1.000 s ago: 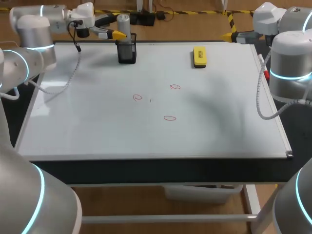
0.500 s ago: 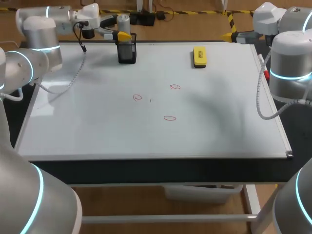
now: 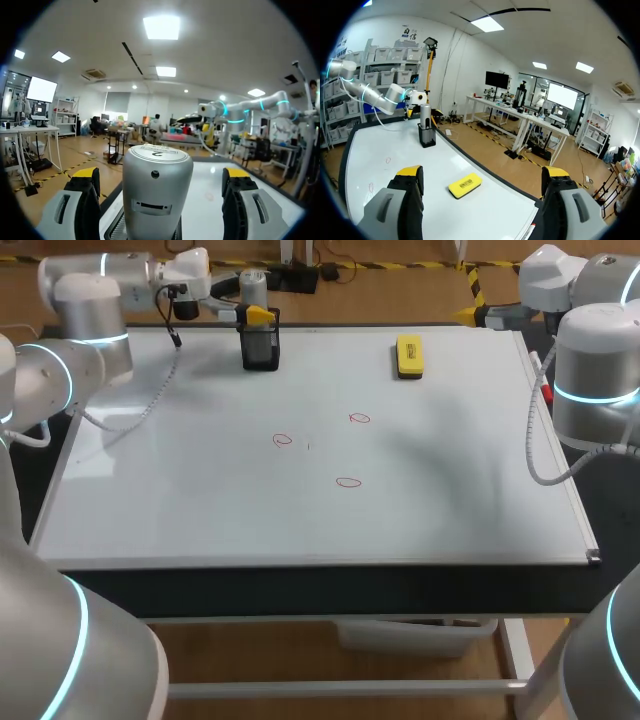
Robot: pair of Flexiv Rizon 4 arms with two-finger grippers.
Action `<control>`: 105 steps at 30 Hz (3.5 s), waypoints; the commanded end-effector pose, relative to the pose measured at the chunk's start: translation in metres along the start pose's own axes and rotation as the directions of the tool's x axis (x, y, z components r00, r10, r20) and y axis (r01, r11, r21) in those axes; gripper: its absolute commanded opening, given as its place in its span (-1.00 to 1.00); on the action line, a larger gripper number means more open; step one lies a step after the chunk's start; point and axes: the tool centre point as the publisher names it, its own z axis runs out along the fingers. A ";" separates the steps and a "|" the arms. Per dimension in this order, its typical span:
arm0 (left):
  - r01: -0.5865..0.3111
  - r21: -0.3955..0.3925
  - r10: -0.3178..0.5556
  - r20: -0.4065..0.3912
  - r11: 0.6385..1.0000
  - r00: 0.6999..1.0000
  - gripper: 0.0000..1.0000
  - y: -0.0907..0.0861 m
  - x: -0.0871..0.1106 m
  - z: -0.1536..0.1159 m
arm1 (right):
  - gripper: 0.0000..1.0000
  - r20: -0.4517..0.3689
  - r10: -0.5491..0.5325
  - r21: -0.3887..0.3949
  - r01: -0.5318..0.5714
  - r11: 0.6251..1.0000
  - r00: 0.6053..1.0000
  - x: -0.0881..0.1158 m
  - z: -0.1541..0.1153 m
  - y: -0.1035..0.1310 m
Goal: Pick up the inspection probe, press it on each red-marked spot on the whiteboard one by one, put down the probe, pick up the eraser, and wipe off all the red marks.
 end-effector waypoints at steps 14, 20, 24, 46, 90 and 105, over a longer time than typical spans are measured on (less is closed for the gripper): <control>-0.018 0.008 0.019 -0.122 1.000 0.992 -1.00 -0.004 -0.008 -0.004 | 1.00 -0.001 0.000 0.002 0.000 1.000 1.000 0.000 0.000 0.000; -0.029 0.013 0.031 -0.127 0.999 0.991 -1.00 -0.007 -0.008 -0.006 | 1.00 -0.001 0.000 0.002 0.000 1.000 1.000 0.000 0.000 0.000; -0.040 0.019 0.043 -0.129 0.999 0.991 -1.00 -0.011 -0.007 -0.007 | 1.00 -0.001 0.000 0.002 0.000 1.000 1.000 0.000 0.000 0.000; -0.091 0.019 0.093 -0.133 0.996 0.987 -1.00 -0.057 0.005 -0.005 | 1.00 -0.001 0.000 0.002 0.000 1.000 1.000 0.000 0.000 0.000; -0.145 0.045 0.148 -0.046 0.988 0.988 -1.00 -0.118 0.033 -0.076 | 1.00 -0.001 0.000 0.002 0.000 1.000 1.000 0.000 0.000 0.000; -0.149 0.031 0.148 0.030 0.988 0.989 -1.00 -0.091 0.047 -0.133 | 1.00 -0.001 0.000 0.002 0.000 1.000 1.000 0.000 0.000 0.000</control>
